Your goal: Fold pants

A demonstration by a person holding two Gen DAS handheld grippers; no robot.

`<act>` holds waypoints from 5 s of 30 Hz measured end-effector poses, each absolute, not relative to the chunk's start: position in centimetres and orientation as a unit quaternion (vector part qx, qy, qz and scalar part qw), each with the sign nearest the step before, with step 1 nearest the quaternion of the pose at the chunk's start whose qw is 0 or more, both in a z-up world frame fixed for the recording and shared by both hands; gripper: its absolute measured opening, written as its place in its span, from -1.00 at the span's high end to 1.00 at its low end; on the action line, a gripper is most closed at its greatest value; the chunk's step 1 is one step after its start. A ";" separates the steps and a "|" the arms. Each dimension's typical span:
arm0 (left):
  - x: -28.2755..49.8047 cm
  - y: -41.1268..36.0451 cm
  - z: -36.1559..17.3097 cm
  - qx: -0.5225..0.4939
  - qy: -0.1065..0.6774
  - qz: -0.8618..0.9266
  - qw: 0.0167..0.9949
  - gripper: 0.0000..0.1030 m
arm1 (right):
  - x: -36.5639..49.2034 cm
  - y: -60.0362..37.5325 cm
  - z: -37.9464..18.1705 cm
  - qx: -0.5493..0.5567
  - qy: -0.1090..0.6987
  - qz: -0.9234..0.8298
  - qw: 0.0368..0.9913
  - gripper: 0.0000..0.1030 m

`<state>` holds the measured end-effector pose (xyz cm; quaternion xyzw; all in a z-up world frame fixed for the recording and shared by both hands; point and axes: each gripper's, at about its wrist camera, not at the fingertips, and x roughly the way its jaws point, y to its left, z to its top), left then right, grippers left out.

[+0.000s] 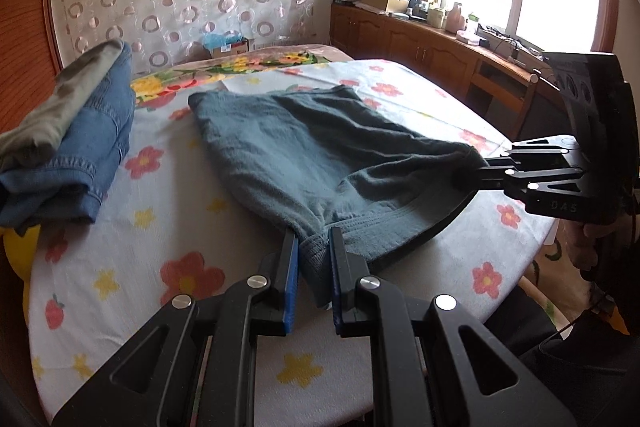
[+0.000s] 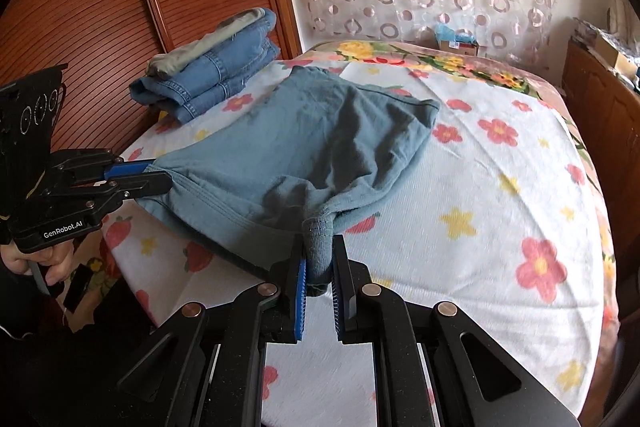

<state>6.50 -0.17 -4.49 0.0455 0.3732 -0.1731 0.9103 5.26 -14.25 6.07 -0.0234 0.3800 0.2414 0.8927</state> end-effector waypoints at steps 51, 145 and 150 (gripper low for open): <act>9.6 0.3 -1.0 0.037 0.328 -0.171 0.928 0.71 | 7.7 -15.7 7.1 0.033 0.333 0.232 0.913 0.79; 15.7 2.3 -5.5 0.035 0.386 -0.127 0.913 -0.50 | 19.0 -13.3 3.6 -0.042 0.368 0.174 0.913 0.33; 15.2 2.5 -7.0 0.040 0.402 -0.123 0.906 -0.50 | 16.0 -13.5 3.4 -0.049 0.373 0.176 0.910 0.33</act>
